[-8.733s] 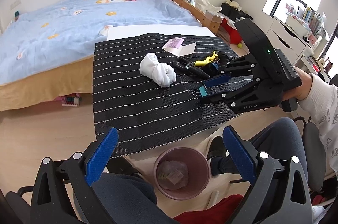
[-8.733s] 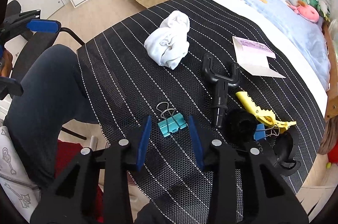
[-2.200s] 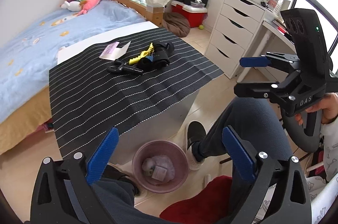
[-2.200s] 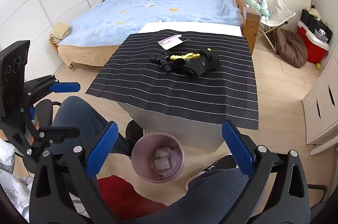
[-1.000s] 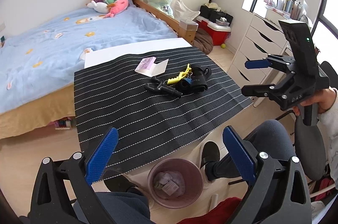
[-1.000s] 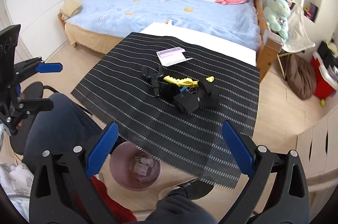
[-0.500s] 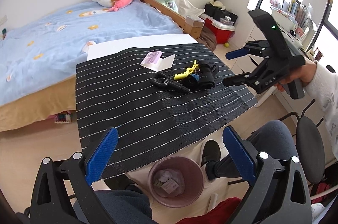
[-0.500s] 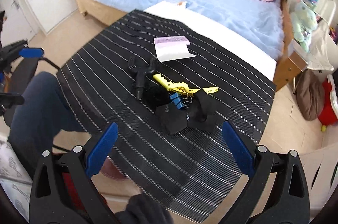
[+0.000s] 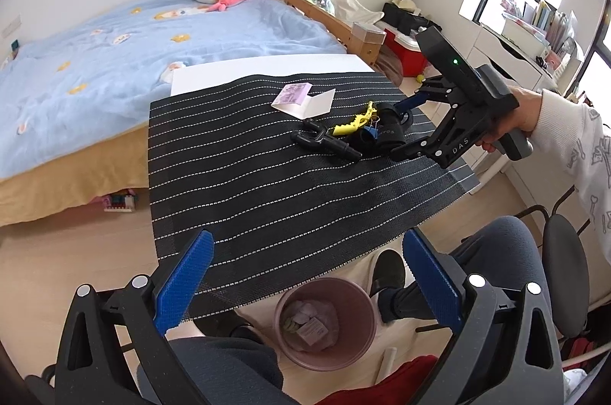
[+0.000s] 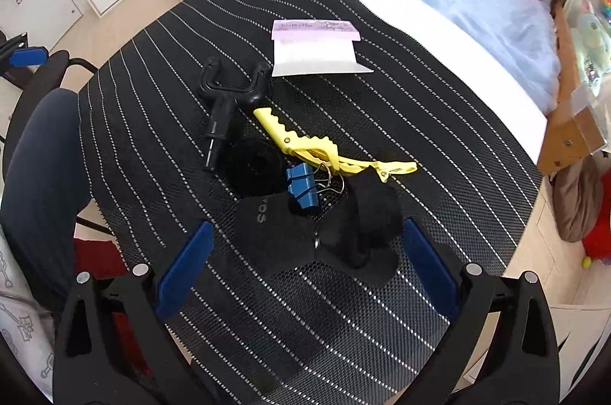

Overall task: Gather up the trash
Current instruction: 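Grasp the black cloth with the right gripper and lift, then grasp the pink card with the left gripper while the right gripper holds the black cloth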

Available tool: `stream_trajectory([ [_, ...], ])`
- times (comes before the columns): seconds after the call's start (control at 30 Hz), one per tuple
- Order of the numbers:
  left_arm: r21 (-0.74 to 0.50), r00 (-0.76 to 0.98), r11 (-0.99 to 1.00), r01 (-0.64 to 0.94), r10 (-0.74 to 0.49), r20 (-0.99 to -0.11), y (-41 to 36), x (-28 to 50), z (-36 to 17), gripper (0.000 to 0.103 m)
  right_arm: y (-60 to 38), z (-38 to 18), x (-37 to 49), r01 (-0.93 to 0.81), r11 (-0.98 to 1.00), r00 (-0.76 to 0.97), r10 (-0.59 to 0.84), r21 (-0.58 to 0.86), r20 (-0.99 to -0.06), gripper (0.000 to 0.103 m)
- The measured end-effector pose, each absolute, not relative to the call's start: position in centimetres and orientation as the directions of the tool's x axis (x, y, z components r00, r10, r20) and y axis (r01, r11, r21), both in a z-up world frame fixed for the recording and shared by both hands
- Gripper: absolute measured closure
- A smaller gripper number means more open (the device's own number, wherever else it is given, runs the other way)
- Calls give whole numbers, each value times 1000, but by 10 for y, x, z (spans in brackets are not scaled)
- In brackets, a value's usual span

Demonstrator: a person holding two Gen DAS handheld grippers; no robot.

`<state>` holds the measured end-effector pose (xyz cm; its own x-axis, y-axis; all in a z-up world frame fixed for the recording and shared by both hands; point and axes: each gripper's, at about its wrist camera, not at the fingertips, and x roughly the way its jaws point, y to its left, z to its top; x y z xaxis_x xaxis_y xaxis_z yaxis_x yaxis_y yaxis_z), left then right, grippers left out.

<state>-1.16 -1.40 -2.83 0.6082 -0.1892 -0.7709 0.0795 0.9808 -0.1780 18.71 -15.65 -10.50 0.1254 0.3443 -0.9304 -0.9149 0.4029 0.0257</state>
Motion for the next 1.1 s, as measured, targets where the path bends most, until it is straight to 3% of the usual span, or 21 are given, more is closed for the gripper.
stream_trajectory([
  [0.1, -177, 604, 982, 71, -184, -775, -12, -11, -30, 8, -156, -107, 189, -915, 402, 129, 340, 21, -931, 23],
  [0.47, -183, 600, 979, 87, -198, -775, -16, -6, -32, 8, -167, -102, 188, -898, 437, 123, 349, 45, -929, 45],
  [1.1, -162, 614, 976, 148, -219, -758, -29, 17, -18, 8, -175, -63, 175, -817, 575, 233, 392, 39, -890, 45],
])
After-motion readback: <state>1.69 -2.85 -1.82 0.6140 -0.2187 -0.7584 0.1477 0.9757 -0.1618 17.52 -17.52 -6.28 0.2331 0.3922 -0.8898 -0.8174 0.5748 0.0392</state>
